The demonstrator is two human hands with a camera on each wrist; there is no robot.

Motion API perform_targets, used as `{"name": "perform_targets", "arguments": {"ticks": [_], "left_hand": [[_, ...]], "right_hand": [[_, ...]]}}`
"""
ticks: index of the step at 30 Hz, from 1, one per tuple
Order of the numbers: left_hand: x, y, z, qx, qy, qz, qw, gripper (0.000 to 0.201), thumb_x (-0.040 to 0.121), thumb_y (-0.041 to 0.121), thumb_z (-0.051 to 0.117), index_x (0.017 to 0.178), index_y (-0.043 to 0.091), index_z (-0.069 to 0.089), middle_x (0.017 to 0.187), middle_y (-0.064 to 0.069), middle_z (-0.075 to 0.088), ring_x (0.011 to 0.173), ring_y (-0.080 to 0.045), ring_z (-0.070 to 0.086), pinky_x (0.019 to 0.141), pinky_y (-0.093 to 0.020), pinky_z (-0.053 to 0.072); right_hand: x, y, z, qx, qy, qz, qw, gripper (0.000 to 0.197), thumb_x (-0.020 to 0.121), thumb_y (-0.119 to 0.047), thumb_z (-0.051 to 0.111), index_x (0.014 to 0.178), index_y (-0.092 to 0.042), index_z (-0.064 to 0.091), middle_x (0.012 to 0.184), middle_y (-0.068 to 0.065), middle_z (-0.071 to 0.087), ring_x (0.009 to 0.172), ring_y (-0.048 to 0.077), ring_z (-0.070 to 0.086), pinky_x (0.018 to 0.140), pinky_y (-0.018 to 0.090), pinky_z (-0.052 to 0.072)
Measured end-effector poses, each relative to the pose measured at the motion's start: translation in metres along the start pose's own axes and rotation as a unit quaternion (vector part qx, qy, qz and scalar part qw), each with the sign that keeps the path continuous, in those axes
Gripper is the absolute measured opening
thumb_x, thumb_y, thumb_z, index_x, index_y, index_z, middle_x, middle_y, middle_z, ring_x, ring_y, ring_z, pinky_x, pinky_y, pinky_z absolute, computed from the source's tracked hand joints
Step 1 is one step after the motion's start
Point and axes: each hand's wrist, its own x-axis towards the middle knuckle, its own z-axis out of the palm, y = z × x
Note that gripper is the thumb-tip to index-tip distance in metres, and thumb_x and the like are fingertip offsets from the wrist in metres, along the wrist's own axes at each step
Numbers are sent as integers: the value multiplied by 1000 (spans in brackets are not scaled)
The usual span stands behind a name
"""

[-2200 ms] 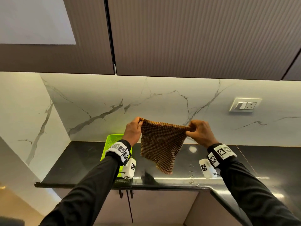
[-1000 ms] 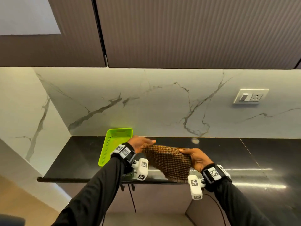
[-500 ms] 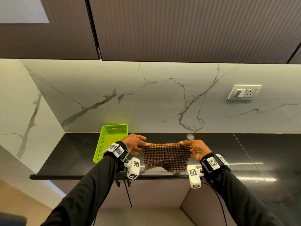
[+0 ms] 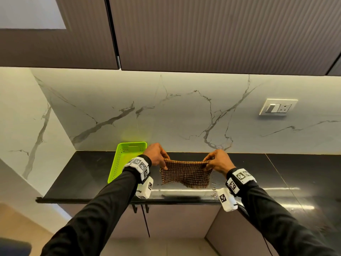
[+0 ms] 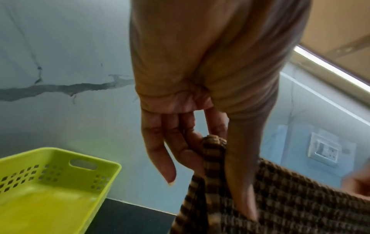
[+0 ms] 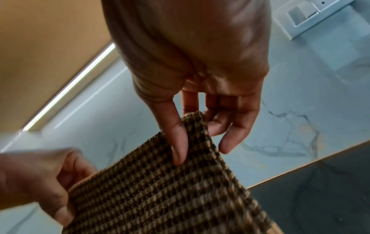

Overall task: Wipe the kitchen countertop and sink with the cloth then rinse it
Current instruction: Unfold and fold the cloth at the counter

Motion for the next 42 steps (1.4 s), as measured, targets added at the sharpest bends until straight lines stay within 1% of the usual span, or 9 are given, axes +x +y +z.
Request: {"name": "perform_targets", "arguments": {"ticks": [5, 10, 13, 16, 22, 30, 33, 39, 42], "left_hand": [[2, -6, -9, -17, -20, -1, 1000, 32, 61, 25, 99, 88, 15, 83, 64, 2, 71, 56, -14, 53, 51, -24, 45], [5, -12, -27, -106, -43, 28, 993, 40, 76, 40, 89, 91, 3, 81, 63, -1, 56, 63, -16, 40, 54, -25, 31], [6, -13, -35, -343, -58, 61, 936, 70, 79, 44, 85, 111, -15, 67, 95, -22, 68, 81, -25, 59, 76, -33, 50], [6, 1, -18, -507, -7, 27, 861, 42, 97, 26, 67, 119, -10, 67, 105, -18, 73, 85, -23, 70, 78, -33, 57], [7, -8, 20, -461, 53, -82, 882, 26, 106, 27, 54, 98, 8, 69, 90, -8, 72, 72, -15, 70, 62, -28, 58], [6, -13, -4, -423, -74, 36, 903, 63, 70, 47, 85, 117, 6, 75, 108, -13, 74, 91, -21, 70, 80, -33, 59], [13, 12, -25, -380, -149, 89, 908, 53, 81, 46, 79, 115, 6, 75, 103, -12, 72, 87, -19, 67, 73, -28, 55], [24, 60, -24, -459, -110, 102, 876, 39, 89, 21, 76, 117, -5, 69, 111, -14, 74, 97, -23, 71, 93, -36, 54], [32, 49, 6, -453, -63, 76, 886, 31, 91, 15, 75, 111, -9, 70, 106, -19, 75, 90, -22, 72, 90, -34, 55]], "right_hand": [[2, -4, -10, 63, 8, -43, 997, 6, 76, 0, 83, 73, -3, 78, 62, 0, 71, 55, 1, 63, 52, 13, 47], [5, -13, -28, 195, -20, -50, 979, 7, 87, -3, 72, 83, 4, 74, 80, 8, 75, 79, 16, 69, 85, 37, 49], [4, -22, -38, 368, -33, -72, 926, 22, 97, -16, 60, 105, -1, 73, 105, 16, 75, 98, 27, 69, 94, 43, 50], [9, -21, -22, 456, -36, -13, 889, 34, 102, -31, 54, 114, -3, 70, 109, 15, 74, 100, 30, 70, 87, 43, 55], [20, 10, 22, 403, -34, 64, 912, 29, 94, 8, 57, 123, 9, 61, 122, 28, 68, 100, 33, 72, 78, 38, 60], [9, -33, -28, 381, -137, -42, 914, 33, 95, 5, 55, 127, -3, 62, 118, 20, 72, 104, 30, 71, 84, 35, 61], [16, -79, -66, 346, -175, -93, 917, 30, 93, -3, 59, 123, -2, 65, 110, 16, 73, 99, 27, 71, 82, 32, 60], [13, -53, -51, 605, -85, 7, 791, 75, 95, -69, 41, 128, -6, 65, 129, 20, 67, 110, 35, 69, 93, 48, 53], [-4, -2, 10, 688, -109, 40, 716, 88, 88, -72, 55, 143, -3, 54, 146, 24, 53, 133, 41, 53, 110, 58, 41]]}}
